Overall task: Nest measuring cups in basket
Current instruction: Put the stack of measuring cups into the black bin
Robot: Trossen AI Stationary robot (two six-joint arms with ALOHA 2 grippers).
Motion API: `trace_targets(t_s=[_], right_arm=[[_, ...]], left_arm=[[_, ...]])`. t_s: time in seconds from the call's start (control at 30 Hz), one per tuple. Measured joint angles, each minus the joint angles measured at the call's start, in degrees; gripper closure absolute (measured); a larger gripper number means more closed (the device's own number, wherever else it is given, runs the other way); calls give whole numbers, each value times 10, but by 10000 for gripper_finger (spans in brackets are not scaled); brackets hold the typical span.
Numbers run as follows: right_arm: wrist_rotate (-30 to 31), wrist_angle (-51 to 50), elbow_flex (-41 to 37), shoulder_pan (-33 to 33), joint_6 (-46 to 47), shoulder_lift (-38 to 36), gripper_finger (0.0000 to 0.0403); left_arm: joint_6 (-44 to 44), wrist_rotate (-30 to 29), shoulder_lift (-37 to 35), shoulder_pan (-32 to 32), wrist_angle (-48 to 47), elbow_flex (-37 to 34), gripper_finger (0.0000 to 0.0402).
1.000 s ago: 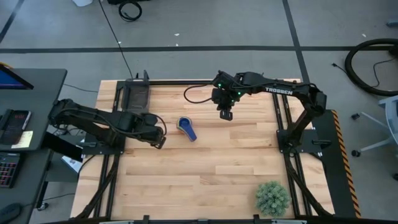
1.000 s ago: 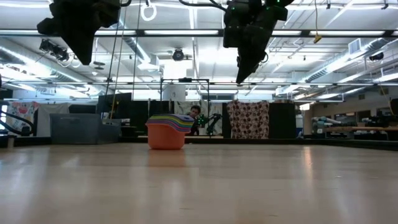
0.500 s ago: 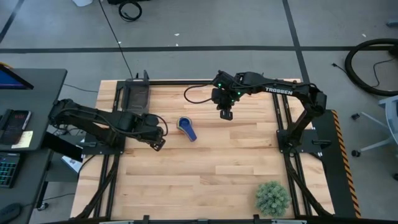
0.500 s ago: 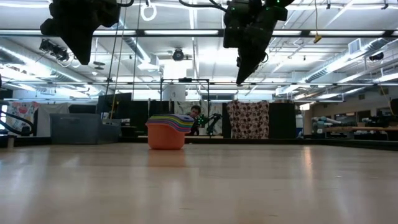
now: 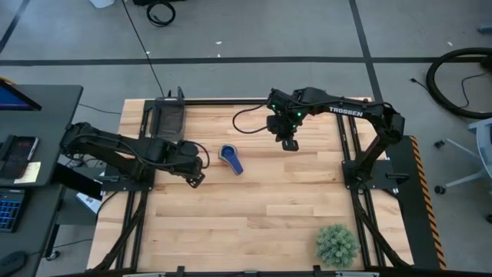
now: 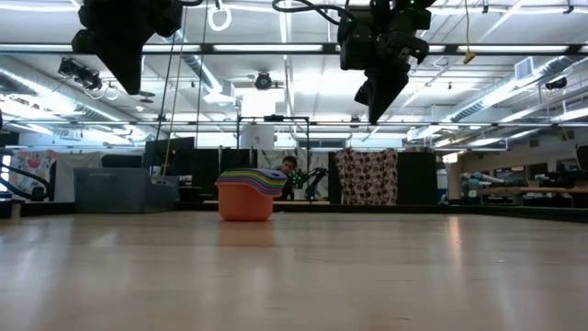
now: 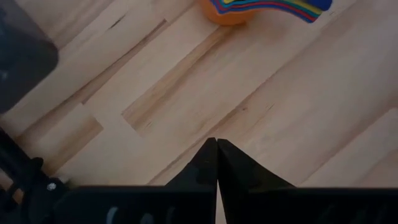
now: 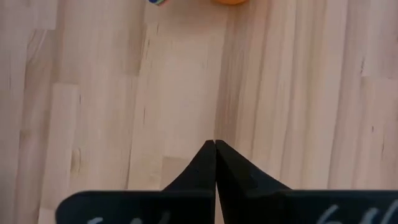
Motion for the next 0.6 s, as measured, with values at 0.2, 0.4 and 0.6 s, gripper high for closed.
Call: trace_targets(t_s=[0.2,0.4,0.6], right_arm=[[0,1,0,1,1,0,379],[0,5,0,1,1,0,373],[0,6,0,1,1,0,372]], left_arm=[[0,0,0,0,8,0,395],[1,0,0,0,8,0,395],[0,0,0,0,9,0,395]])
